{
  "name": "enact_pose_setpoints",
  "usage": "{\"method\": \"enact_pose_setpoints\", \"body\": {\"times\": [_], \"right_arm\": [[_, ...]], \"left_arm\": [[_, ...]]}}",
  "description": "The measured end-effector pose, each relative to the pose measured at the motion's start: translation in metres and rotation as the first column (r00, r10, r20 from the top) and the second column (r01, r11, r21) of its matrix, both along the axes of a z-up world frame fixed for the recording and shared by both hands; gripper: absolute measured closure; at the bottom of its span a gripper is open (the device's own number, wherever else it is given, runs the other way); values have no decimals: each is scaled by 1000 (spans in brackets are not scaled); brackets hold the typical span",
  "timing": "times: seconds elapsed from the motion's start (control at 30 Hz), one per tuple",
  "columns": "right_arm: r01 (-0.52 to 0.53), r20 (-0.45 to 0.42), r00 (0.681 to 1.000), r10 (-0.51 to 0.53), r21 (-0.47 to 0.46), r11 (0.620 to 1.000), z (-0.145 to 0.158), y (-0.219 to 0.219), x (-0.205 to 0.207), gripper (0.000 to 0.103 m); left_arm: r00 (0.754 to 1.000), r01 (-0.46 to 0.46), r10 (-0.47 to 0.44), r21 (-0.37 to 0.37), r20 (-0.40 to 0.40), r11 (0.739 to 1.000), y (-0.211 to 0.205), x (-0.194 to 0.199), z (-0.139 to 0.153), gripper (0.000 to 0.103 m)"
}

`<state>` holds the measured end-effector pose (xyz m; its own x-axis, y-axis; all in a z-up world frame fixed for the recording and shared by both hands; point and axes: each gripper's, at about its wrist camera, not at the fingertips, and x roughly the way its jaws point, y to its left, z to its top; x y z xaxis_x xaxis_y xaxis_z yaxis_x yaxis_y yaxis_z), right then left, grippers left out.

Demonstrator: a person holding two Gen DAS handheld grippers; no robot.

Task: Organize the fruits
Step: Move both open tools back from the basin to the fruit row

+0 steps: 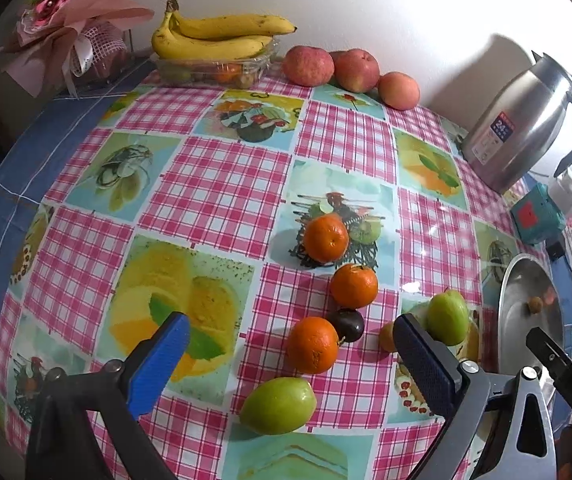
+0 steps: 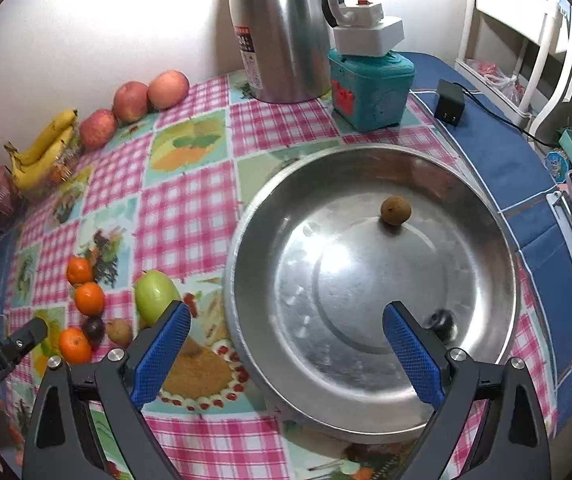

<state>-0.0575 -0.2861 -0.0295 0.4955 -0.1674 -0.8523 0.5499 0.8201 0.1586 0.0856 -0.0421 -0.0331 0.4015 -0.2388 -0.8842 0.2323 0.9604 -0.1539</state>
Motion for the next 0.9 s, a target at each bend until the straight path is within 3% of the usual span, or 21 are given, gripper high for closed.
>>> {"method": "enact_pose_setpoints", "body": {"times": [0.43,0.63,0.73,0.8,0.9], "right_arm": [[-170,104,981,164,51,984,9,44,27,6],[-240,110,967,230,82,967,6,64,41,7],[-251,100,965,243,86,964,3,70,45,14],[-257,89,965,248,97,962,0,72,46,30],[-256,67,966,249,118,959,-7,73,48,33]], "left_arm": [[997,-37,40,-51,65,998,16,3,16,2],[997,-52,53,-29,53,998,22,3,14,2],[998,-58,59,-25,34,998,25,2,9,4],[998,-56,57,-15,16,998,25,1,5,5],[999,-42,42,-13,-26,999,23,-1,-4,6]]}}
